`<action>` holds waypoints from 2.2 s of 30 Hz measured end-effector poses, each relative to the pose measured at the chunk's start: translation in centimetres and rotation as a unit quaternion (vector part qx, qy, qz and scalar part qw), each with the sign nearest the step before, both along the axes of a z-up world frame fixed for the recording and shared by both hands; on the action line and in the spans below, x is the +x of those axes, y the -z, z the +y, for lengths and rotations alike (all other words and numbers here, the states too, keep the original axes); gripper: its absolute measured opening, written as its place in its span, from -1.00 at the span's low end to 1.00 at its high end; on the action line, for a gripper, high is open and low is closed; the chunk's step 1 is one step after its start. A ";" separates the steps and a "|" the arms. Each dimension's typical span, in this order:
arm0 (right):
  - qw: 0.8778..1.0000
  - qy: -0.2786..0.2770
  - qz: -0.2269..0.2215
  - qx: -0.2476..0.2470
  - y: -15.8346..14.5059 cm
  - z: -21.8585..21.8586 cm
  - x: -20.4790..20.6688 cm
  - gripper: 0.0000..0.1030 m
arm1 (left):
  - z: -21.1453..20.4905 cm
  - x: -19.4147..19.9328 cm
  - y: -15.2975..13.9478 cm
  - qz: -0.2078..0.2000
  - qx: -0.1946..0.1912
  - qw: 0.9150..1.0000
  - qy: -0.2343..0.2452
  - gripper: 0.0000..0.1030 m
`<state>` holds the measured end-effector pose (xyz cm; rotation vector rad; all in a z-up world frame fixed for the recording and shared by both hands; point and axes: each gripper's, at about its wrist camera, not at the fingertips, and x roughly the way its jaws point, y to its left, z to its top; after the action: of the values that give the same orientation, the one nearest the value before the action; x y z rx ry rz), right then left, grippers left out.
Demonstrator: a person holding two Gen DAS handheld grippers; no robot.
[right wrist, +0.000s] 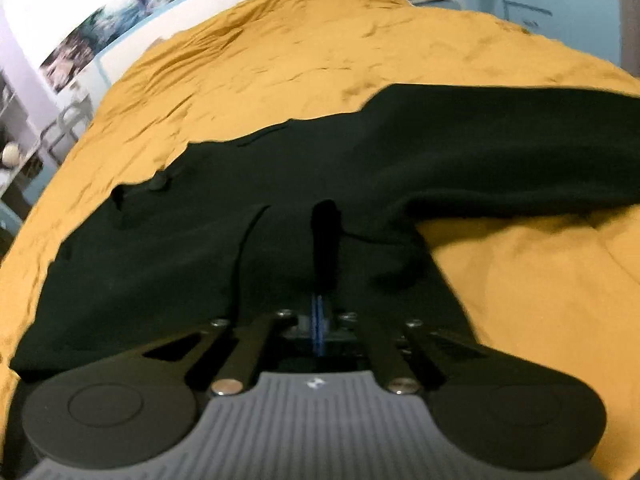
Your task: Fold small clothes
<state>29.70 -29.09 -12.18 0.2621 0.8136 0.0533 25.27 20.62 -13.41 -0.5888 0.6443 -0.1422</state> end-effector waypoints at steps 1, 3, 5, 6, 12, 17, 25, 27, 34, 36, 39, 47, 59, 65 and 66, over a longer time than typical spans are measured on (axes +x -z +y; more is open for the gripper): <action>1.000 0.003 -0.001 -0.010 -0.1 -0.3 -0.3 -1.00 | -0.1 0.9 0.6 0.012 -0.003 1.000 -0.002 -0.34; 1.000 0.002 0.006 -0.012 0.0 -1.0 -0.8 -1.00 | -0.3 2.4 2.2 0.044 -0.003 0.999 -0.010 -0.34; 1.000 -0.007 -0.003 -0.006 -0.2 -1.2 -1.0 -1.00 | -0.7 3.1 3.6 0.068 -0.002 0.998 -0.005 -0.35; 1.000 -0.007 -0.013 -0.010 -0.4 -1.2 -1.1 -0.98 | -0.7 3.2 4.1 0.074 0.004 0.997 -0.004 -0.35; 1.000 -0.027 -0.012 0.004 1.1 0.2 0.8 -0.46 | -1.0 3.2 5.0 0.076 0.009 0.997 -0.003 -0.36; 1.000 -0.029 -0.011 -0.001 1.7 1.8 1.9 -0.66 | -0.9 3.2 4.7 0.079 0.011 0.997 -0.001 -0.35; 0.999 0.018 -0.032 0.004 -0.9 -1.0 -0.1 -1.00 | -0.8 3.1 4.7 0.078 0.004 0.997 0.001 -0.35; 0.999 0.031 -0.016 -0.006 -0.1 -2.0 0.0 -1.00 | -0.9 3.2 4.7 0.079 0.005 0.997 0.001 -0.36; 0.994 -0.036 -0.094 0.031 -2.1 0.7 -0.9 -1.00 | -1.7 2.6 2.4 0.056 -0.007 0.998 0.009 -0.32; 0.992 -0.076 -0.095 0.031 -2.0 3.0 0.0 -1.00 | -2.3 3.0 2.1 0.056 0.004 0.998 0.017 -0.25; 0.989 -0.123 -0.080 0.023 -0.8 6.1 1.4 -1.00 | -2.9 3.7 2.6 0.071 0.017 0.997 0.019 -0.25; 0.997 -0.079 -0.014 0.023 2.7 4.7 3.0 -1.00 | -1.7 3.0 2.3 0.080 -0.014 0.997 -0.002 -0.25; 0.983 0.085 -0.152 0.052 -6.3 -8.3 -6.5 0.31 | -15.3 1.6 -5.6 -0.013 -0.038 0.990 0.133 0.00; 0.925 0.324 -0.167 0.108 -5.1 -22.2 -9.5 0.56 | -24.4 5.9 -3.7 -0.010 -0.071 0.979 0.193 0.10; 0.919 0.341 -0.165 0.109 -4.5 -23.4 -9.4 0.55 | -25.7 6.8 -3.0 0.002 -0.076 0.977 0.198 0.10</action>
<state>20.27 -52.49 -7.65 0.7176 0.3448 -0.4620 32.10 -5.05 -10.45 -0.6028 0.7532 -0.5683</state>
